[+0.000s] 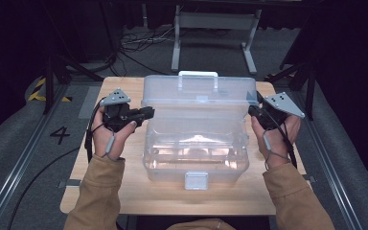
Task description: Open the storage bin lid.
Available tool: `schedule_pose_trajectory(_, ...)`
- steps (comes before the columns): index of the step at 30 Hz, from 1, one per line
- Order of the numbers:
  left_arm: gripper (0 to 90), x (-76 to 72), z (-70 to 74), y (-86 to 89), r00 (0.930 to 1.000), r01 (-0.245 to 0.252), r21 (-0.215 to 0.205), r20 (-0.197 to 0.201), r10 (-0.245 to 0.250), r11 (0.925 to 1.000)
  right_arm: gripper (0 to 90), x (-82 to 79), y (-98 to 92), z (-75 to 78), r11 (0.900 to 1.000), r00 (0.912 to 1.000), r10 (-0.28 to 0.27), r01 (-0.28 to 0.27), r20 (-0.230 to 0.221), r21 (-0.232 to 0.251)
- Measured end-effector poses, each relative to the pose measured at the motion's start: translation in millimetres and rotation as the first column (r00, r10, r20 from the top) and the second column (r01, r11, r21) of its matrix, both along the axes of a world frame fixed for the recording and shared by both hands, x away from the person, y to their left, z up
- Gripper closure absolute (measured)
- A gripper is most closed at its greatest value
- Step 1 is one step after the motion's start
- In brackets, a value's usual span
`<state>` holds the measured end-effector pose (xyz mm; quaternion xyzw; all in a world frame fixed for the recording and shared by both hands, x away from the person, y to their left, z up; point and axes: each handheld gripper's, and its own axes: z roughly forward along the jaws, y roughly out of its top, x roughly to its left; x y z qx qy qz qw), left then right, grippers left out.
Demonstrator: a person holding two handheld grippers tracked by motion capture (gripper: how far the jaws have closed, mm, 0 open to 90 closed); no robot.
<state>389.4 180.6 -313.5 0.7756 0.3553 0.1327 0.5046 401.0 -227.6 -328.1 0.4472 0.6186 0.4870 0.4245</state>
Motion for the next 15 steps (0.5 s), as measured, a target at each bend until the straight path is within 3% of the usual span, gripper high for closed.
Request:
schedule_pose_trajectory(2,82.0,-0.8,-0.5,0.6,1.0000,0.001,0.005,0.001,-0.001,1.0000,74.2,0.4,0.3,0.6,1.000,1.0000,-0.001,0.002,0.008,-0.011)
schedule_pose_trajectory(11,81.2,-14.4,-3.9,10.6,0.9998,-0.015,0.020,-0.010,0.015,0.9997,78.3,8.4,-0.9,3.6,1.000,0.9998,-0.016,0.017,-0.008,0.026)
schedule_pose_trajectory(15,80.1,-26.0,-8.6,19.6,0.9997,-0.014,0.060,-0.022,0.015,0.9981,80.5,13.6,-0.9,6.3,0.999,0.9994,-0.026,0.027,-0.022,0.019)
